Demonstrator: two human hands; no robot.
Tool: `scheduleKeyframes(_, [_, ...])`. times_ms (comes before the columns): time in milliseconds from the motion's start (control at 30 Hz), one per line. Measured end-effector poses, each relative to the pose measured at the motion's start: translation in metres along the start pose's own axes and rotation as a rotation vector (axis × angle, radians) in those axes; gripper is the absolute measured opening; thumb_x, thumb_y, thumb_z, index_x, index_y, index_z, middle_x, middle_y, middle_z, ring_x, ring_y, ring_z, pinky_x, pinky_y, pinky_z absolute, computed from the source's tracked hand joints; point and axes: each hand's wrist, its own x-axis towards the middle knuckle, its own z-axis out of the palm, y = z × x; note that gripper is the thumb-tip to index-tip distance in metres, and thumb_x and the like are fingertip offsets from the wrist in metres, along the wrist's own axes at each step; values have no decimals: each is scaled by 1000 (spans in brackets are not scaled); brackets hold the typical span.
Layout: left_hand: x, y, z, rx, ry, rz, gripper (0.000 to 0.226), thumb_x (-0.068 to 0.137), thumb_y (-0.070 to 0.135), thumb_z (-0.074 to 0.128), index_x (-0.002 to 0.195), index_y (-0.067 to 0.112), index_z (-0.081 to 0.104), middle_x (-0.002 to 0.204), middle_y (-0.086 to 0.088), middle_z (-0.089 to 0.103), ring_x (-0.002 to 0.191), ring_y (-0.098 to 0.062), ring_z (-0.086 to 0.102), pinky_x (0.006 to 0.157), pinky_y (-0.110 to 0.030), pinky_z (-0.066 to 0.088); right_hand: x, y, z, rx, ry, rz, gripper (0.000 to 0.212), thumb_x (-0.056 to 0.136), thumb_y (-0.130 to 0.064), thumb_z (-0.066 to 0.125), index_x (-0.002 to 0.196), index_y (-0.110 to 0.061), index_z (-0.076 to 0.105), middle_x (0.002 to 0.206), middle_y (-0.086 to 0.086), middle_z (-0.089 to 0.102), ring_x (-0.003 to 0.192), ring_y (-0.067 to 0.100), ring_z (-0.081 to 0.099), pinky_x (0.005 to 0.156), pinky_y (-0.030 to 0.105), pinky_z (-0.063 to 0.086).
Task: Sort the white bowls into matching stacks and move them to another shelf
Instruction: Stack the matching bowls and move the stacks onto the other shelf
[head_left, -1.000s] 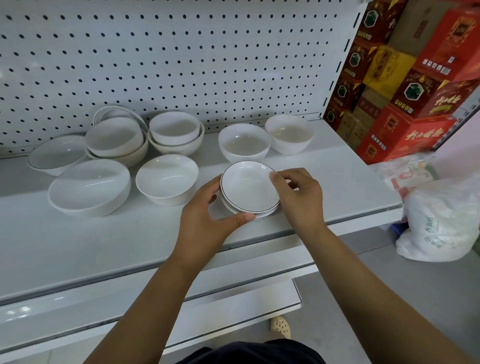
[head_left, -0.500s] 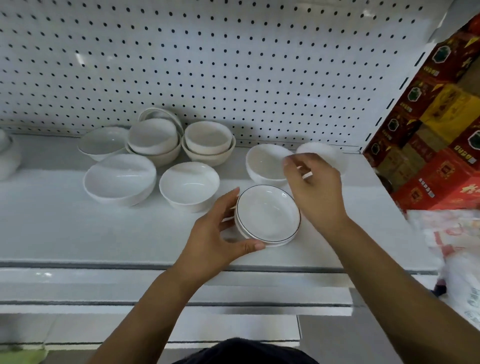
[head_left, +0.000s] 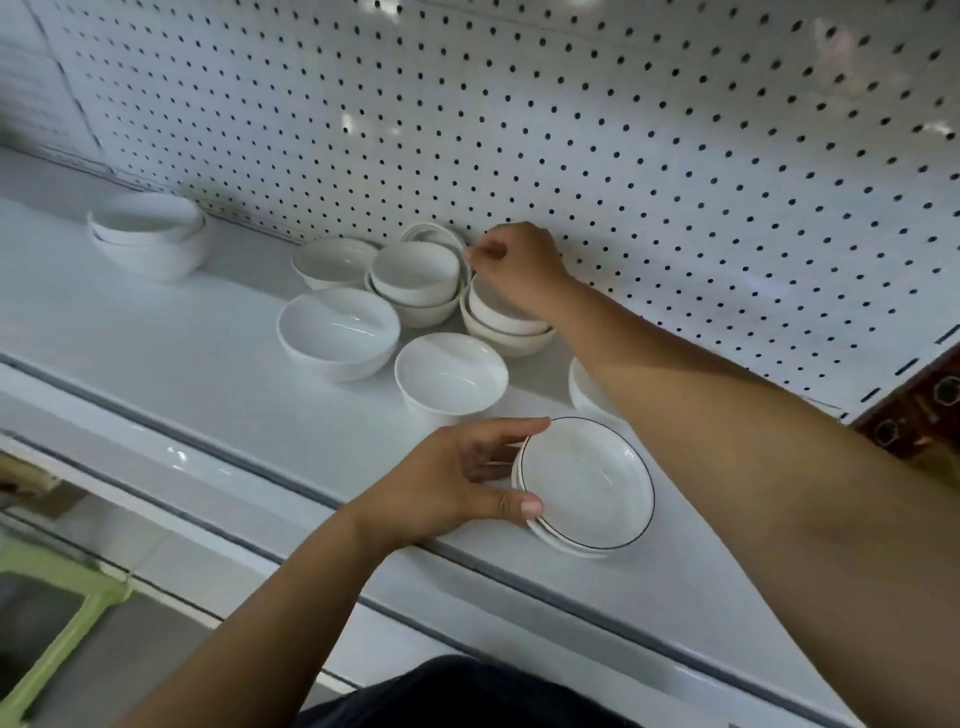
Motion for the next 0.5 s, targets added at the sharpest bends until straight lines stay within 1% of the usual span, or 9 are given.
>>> scheduleKeyframes(33, [0,0,1,-24,2,-8,69,78,2,85,138,27,62,137,7,67,130,-14,61,114,-39,45,7,1,3,-32,0,1,46,97,-30,59,58,-17,39,56,1,37,54,17,33,62,31,32])
scheduleKeyframes(67, [1,0,1,-45,-1,-12,68,79,-2,83,138,25,62,136,6,68,128,-14,62,112,-35,47,12,3,6,-53,-1,5,47,97,-32,58,59,-19,35,55,0,31,53,15,28,61,31,29])
scheduleKeyframes(100, [2,0,1,-61,-7,-13,68,79,-4,82,137,24,63,135,5,69,127,-15,64,108,-32,49,17,5,7,-72,-13,18,46,98,-35,56,60,-19,37,55,-1,30,52,14,27,60,32,27])
scheduleKeyframes(167, [4,0,1,-105,-12,-13,66,79,-6,81,135,24,64,134,3,70,125,-18,65,103,-30,51,25,7,9,-121,-62,40,50,100,-44,54,60,-18,38,55,-1,31,51,15,29,56,32,26])
scheduleKeyframes(233, [6,-1,1,-154,-4,-21,64,80,-5,79,134,24,65,133,1,70,125,-18,65,102,-30,51,32,7,11,-159,-115,48,54,101,-50,52,59,-20,35,55,-1,33,50,15,32,53,31,25])
scheduleKeyframes(333, [7,-3,0,-180,8,-30,62,81,-3,79,136,21,64,134,-1,70,128,-19,63,104,-31,51,41,8,15,-162,-159,31,53,98,-56,53,63,-19,38,61,0,42,59,19,43,58,33,30])
scheduleKeyframes(400, [7,-3,1,-201,10,-33,62,81,-2,78,137,19,63,135,-3,69,128,-20,63,103,-30,51,45,6,18,-191,-165,15,53,97,-59,53,64,-21,38,63,-2,44,59,19,44,57,34,30])
scheduleKeyframes(500, [7,-5,1,-214,12,-26,61,84,-5,77,138,20,64,136,-4,68,129,-23,62,106,-33,49,47,3,21,-250,-160,1,53,98,-60,51,65,-21,38,64,-2,45,63,22,47,62,33,32])
